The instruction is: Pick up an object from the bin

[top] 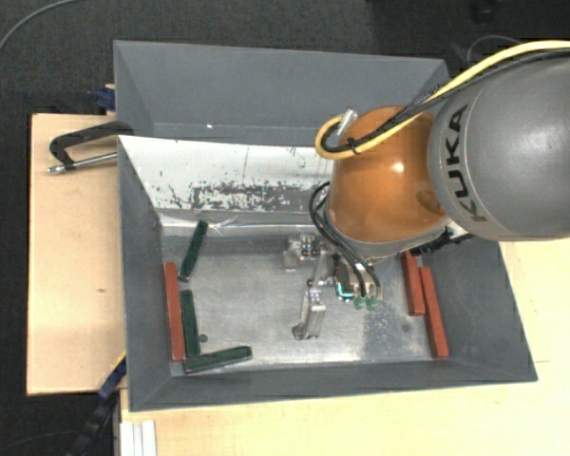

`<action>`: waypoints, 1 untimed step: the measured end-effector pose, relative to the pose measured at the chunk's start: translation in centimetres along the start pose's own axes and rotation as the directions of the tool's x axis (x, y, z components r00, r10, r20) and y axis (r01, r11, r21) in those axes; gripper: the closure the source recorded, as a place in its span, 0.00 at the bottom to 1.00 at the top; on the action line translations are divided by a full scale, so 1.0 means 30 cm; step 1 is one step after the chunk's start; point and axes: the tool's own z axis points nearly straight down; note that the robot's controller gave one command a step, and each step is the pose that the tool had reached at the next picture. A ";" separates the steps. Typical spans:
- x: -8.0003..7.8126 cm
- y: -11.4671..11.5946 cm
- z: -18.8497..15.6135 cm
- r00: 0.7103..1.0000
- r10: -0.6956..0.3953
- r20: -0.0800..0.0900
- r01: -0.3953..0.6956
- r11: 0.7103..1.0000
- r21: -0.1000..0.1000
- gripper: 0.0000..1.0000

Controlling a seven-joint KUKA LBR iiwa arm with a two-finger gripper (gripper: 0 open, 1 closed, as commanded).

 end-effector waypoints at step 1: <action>-0.029 0.439 -0.024 1.000 -0.018 0.012 0.018 1.000 -0.006 0.00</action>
Offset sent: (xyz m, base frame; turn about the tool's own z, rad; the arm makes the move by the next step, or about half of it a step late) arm 0.0085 0.1248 0.0060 -0.0089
